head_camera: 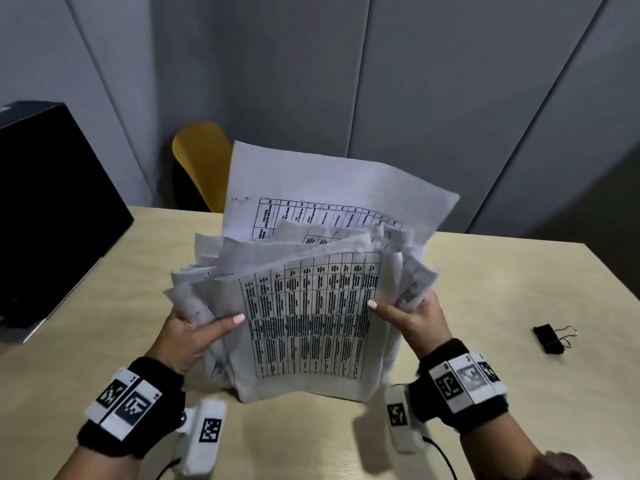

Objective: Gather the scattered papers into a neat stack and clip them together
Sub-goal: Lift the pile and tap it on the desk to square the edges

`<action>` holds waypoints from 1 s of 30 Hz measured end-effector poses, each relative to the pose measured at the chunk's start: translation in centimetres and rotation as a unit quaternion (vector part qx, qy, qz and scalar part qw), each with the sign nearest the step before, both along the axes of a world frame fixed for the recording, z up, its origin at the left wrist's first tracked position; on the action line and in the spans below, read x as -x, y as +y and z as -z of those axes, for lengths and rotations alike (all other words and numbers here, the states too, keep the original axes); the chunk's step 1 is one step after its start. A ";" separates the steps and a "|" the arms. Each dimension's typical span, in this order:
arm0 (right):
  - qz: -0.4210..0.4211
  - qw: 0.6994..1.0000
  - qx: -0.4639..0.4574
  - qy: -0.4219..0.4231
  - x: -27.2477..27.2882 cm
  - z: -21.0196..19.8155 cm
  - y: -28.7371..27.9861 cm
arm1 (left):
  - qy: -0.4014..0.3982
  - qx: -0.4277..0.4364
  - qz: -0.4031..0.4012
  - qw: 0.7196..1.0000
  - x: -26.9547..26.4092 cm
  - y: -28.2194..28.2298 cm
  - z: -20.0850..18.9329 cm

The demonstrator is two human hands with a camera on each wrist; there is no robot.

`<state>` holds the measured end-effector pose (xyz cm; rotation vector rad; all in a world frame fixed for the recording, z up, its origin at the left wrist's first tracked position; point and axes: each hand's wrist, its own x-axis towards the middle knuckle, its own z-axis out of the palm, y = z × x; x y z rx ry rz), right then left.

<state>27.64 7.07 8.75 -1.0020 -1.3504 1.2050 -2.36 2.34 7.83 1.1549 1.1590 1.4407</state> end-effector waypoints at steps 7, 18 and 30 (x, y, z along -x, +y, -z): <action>0.042 0.993 -0.015 0.109 -1.0 -0.4 -0.7 | 0.003 0.019 0.004 1.000 0.3 -0.3 0.2; 0.208 0.952 -0.224 -0.001 0.9 -1.6 -2.3 | -0.006 0.020 -0.006 1.000 0.0 0.0 -0.1; 0.223 0.892 -0.364 -0.150 2.7 -7.0 -2.9 | -0.013 0.035 -0.023 0.999 -0.7 -0.2 -0.7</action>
